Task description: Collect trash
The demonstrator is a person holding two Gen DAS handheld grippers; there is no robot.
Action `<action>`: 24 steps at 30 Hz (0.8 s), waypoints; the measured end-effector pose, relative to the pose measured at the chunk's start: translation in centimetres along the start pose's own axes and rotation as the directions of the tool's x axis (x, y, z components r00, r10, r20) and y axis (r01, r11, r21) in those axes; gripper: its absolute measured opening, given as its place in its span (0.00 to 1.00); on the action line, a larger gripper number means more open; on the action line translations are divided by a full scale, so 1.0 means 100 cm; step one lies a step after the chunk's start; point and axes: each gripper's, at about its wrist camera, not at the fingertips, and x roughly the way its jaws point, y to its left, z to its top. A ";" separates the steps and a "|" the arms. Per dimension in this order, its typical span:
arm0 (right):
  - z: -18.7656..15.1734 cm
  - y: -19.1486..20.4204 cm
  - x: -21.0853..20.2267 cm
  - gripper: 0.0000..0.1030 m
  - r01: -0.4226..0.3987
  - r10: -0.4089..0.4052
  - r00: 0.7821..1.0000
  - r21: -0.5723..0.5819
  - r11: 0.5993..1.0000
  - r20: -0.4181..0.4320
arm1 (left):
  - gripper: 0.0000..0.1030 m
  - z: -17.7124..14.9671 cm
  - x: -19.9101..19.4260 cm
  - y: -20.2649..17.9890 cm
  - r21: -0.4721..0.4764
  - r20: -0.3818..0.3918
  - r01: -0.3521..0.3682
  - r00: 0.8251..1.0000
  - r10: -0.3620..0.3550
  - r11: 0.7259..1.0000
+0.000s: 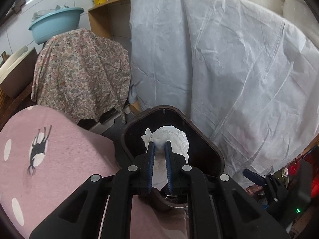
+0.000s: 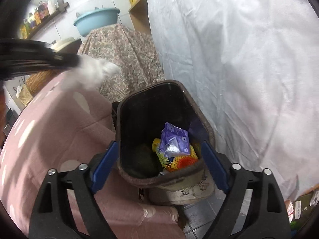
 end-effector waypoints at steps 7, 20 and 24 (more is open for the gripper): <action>-0.012 -0.004 -0.032 0.84 0.022 -0.021 0.999 -0.033 0.999 0.032 | 0.26 0.011 0.026 -0.020 0.032 -0.049 -0.002 0.999 0.004 0.999; -0.034 0.002 -0.082 0.93 0.081 -0.073 0.990 -0.059 0.995 0.125 | 0.95 -0.030 -0.063 -0.017 0.065 0.209 -0.028 0.978 0.014 0.997; -0.039 0.012 -0.101 0.94 0.119 -0.105 0.980 -0.073 0.990 0.166 | 0.95 -0.057 -0.102 -0.009 0.076 0.296 -0.078 0.954 0.053 0.994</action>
